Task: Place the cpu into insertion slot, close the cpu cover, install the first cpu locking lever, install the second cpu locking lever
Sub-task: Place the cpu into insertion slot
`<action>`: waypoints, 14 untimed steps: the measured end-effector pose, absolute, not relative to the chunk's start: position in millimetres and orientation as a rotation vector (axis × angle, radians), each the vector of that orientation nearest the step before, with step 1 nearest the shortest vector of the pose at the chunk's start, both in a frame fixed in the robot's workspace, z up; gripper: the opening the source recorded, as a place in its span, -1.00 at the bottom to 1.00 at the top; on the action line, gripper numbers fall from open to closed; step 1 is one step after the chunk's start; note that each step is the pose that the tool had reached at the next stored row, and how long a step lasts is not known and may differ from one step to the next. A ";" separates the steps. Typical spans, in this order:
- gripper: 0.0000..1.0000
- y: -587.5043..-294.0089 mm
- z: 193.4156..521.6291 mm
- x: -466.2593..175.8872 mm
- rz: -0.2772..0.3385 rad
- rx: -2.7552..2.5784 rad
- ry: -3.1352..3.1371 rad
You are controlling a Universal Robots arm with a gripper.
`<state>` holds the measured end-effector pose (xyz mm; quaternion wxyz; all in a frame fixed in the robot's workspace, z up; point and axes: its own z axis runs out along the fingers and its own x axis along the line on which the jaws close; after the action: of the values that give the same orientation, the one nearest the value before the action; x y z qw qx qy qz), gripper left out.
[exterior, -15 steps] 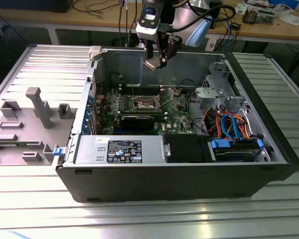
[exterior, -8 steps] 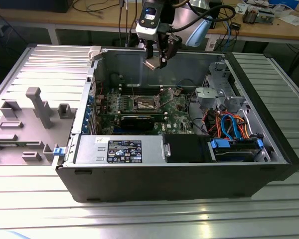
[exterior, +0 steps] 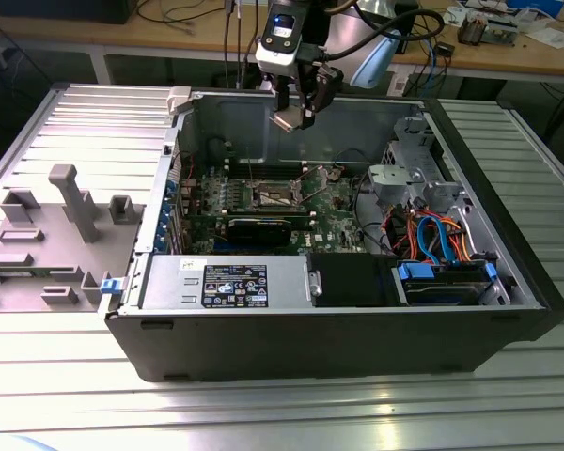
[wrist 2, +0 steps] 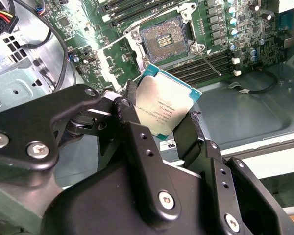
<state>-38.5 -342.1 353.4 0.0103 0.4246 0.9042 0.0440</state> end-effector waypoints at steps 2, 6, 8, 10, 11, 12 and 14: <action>0.08 -342.1 353.4 -38.5 0.137 1.326 2.822; 0.08 -342.0 352.6 -38.5 0.137 1.328 2.821; 0.08 -342.1 351.6 -38.6 0.137 1.349 2.810; 0.08 -342.1 350.8 -38.5 0.136 1.397 2.785; 0.08 -342.1 350.0 -38.5 0.135 1.440 2.761; 0.08 -342.1 349.4 -38.5 0.135 1.469 2.745; 0.08 -342.1 348.8 -38.5 0.134 1.503 2.726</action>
<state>-38.5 -342.1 348.8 0.0131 0.4823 0.8748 0.0431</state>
